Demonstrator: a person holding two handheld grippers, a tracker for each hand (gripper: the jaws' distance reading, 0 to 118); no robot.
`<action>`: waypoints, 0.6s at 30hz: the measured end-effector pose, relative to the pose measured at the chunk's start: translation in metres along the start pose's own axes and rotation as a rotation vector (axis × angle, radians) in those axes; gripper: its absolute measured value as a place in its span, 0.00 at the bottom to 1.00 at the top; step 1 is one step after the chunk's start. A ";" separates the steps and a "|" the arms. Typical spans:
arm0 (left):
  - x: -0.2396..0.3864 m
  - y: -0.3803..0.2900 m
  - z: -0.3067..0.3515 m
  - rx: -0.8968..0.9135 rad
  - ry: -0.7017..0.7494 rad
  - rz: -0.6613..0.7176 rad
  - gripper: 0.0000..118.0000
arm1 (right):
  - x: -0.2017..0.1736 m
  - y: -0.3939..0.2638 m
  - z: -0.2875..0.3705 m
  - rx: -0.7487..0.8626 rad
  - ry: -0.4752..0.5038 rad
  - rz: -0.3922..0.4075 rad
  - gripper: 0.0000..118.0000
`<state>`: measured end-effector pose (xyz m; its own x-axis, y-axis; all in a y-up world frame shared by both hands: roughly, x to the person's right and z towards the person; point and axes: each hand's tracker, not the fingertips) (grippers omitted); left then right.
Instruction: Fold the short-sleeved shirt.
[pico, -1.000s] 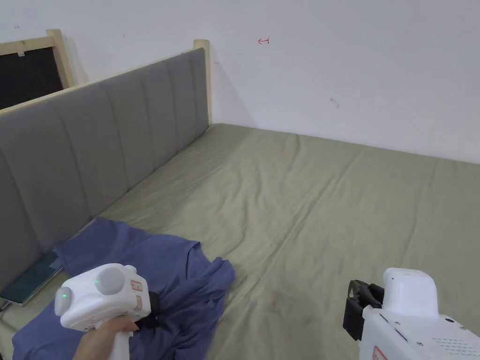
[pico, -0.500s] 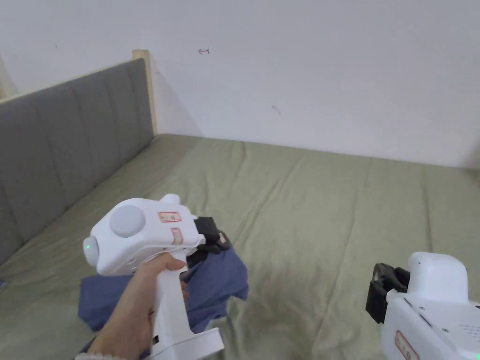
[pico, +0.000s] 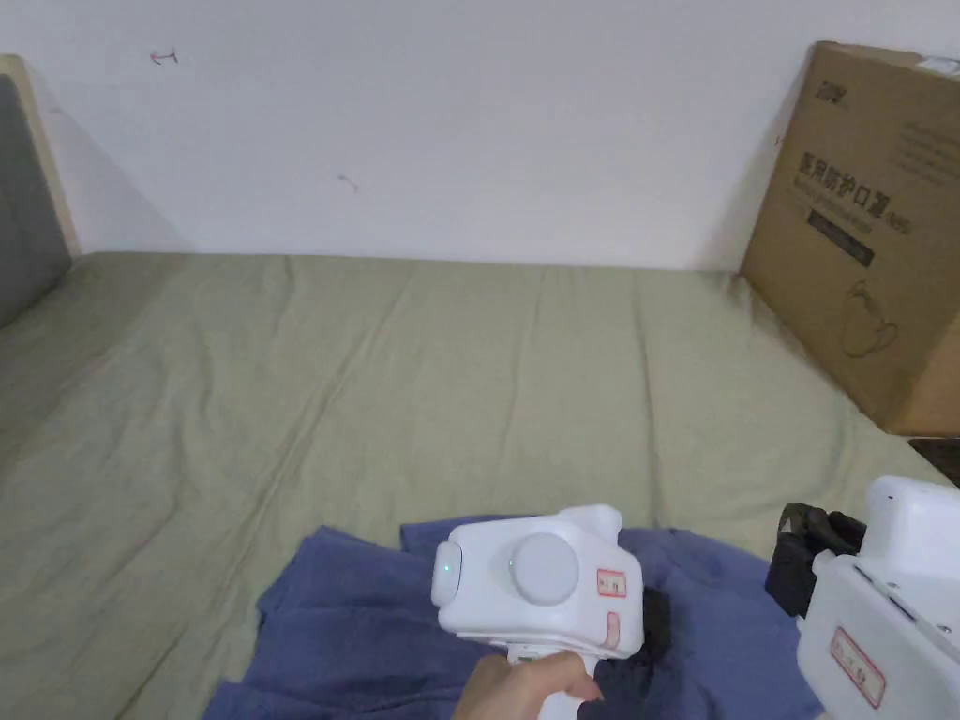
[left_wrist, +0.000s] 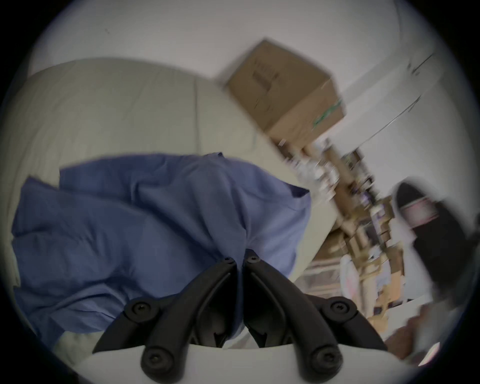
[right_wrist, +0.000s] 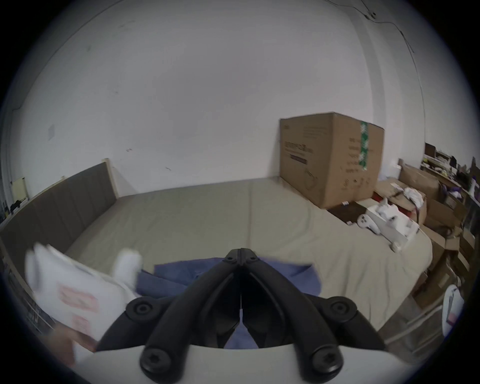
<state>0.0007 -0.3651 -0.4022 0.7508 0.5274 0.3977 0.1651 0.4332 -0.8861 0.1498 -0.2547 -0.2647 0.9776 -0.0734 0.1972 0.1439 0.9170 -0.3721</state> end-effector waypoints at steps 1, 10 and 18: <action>-0.006 -0.009 -0.014 -0.044 0.013 0.002 0.15 | 0.006 -0.004 -0.001 -0.013 -0.003 -0.011 0.00; -0.025 -0.014 0.033 0.049 0.075 -0.005 0.87 | 0.023 -0.022 -0.019 -0.089 -0.014 -0.060 0.00; -0.069 -0.040 0.050 0.035 0.225 0.017 0.00 | -0.011 -0.032 -0.029 -0.121 0.087 -0.033 0.00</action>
<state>-0.0893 -0.3821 -0.3822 0.8777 0.3600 0.3162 0.1320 0.4526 -0.8819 0.1388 -0.2946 -0.2816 0.9810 -0.1412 0.1332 0.1882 0.8601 -0.4742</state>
